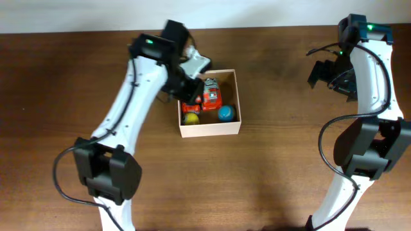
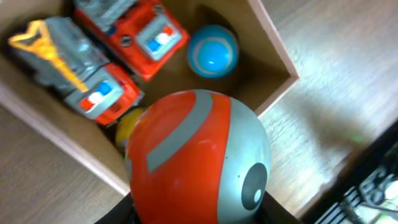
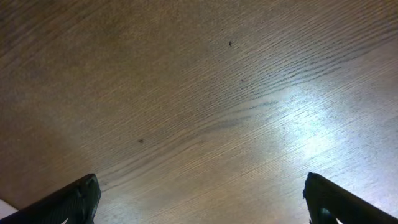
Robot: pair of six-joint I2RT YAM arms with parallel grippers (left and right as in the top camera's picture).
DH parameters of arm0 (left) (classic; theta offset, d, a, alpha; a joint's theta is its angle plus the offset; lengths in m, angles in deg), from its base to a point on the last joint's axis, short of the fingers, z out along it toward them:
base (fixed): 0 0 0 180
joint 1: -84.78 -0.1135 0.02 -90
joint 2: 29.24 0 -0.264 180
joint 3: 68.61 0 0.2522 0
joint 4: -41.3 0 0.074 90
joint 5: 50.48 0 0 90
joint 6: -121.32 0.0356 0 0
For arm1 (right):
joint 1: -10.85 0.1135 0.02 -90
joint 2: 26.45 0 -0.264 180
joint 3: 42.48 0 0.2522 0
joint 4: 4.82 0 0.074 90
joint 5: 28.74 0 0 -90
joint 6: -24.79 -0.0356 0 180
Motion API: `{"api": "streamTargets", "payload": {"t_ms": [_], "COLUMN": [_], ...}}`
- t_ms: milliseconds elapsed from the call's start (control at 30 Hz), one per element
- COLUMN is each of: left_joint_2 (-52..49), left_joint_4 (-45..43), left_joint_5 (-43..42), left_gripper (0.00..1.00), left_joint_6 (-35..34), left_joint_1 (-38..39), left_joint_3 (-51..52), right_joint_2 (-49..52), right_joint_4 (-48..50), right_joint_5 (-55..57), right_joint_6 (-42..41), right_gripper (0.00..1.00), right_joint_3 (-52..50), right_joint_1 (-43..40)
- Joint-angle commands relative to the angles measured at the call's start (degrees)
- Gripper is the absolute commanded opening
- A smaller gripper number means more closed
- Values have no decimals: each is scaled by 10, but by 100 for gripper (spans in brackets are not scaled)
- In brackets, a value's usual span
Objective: Pack container
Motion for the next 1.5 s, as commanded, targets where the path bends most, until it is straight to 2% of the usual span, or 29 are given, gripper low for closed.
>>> {"api": "streamTargets", "payload": {"t_ms": [0,300,500,633,1067,1133,1167,1367,1467], "left_joint_2": [2,2,2,2,2,2,3,24,34], "left_joint_4": [2,-5,-16,-20,-32,-33,-32,-39,-49], "left_joint_5": [43,52,52,52,57,86,111,216,229], "left_gripper": [25,25,68,80,84,87,92,96,99], "left_joint_6": [17,15,16,16,15,-12,-33,-161,-189], "left_joint_1": [17,31,31,31,29,23,18,-36,-82], "left_joint_3": [-4,37,61,61,58,50,42,7,7], "right_joint_2": [-11,-11,-11,-11,-11,-11,-11,-11,-11], "right_joint_4": [1,1,1,1,1,1,1,1,1], "right_joint_5": [3,3,3,3,3,3,3,3,3], "right_joint_6": [-5,-5,-5,-5,-5,-5,-5,-5,-5], "right_gripper": [99,99,99,99,99,99,99,99,99], "right_joint_3": [1,1,1,1,1,1,1,1,1], "right_joint_1": [-1,-1,-1,-1,-1,-1,-1,-1,-1]}}
